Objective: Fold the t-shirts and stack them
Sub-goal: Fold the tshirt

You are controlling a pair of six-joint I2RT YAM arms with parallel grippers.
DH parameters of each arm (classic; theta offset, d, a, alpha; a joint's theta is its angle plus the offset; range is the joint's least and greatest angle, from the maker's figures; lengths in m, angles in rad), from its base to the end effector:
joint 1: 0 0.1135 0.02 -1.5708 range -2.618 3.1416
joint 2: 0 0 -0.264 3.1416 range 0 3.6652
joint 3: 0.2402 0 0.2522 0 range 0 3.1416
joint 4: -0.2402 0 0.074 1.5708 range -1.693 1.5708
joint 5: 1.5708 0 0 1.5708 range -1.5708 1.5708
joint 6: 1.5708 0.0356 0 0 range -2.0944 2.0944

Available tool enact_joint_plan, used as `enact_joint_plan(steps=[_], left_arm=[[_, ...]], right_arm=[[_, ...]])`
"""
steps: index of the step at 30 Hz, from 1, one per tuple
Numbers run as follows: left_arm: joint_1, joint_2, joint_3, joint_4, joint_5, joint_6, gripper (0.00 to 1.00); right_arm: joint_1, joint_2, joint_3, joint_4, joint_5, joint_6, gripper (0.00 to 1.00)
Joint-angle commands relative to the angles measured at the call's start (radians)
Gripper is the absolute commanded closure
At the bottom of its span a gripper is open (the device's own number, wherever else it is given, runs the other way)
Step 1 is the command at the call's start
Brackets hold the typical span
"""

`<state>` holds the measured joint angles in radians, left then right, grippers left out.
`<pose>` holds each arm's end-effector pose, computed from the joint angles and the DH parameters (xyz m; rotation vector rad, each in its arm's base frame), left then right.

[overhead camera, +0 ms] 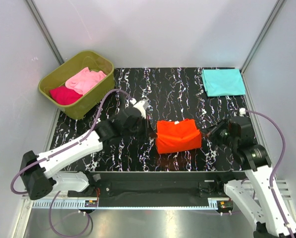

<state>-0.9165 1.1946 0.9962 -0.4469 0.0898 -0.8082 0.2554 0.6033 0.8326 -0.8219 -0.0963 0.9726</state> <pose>0.1572 -0.2102 0.3037 0.1853 2.4153 -0.9883 0.1136 0.0332 0.3163 0.7435 2.1498 0.7869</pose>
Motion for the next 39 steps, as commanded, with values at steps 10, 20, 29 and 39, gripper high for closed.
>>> enact_joint_plan(steps=[10,20,29,39], left_arm=[[0.246,0.411,0.327,0.007,0.131,0.181,0.98],[0.330,0.707,0.545,0.060,0.214,0.225,0.99],[0.383,0.904,0.700,0.066,0.261,0.227,0.89],[0.418,0.751,0.543,0.063,0.241,0.342,0.47]], right_arm=[[-0.004,0.377,0.080,0.222,0.135,-0.183,1.00],[-0.103,0.671,0.068,0.415,0.099,-0.239,0.97],[-0.203,0.941,0.157,0.536,-0.065,-0.314,0.89],[-0.212,0.942,0.209,0.495,-0.197,-0.357,0.40]])
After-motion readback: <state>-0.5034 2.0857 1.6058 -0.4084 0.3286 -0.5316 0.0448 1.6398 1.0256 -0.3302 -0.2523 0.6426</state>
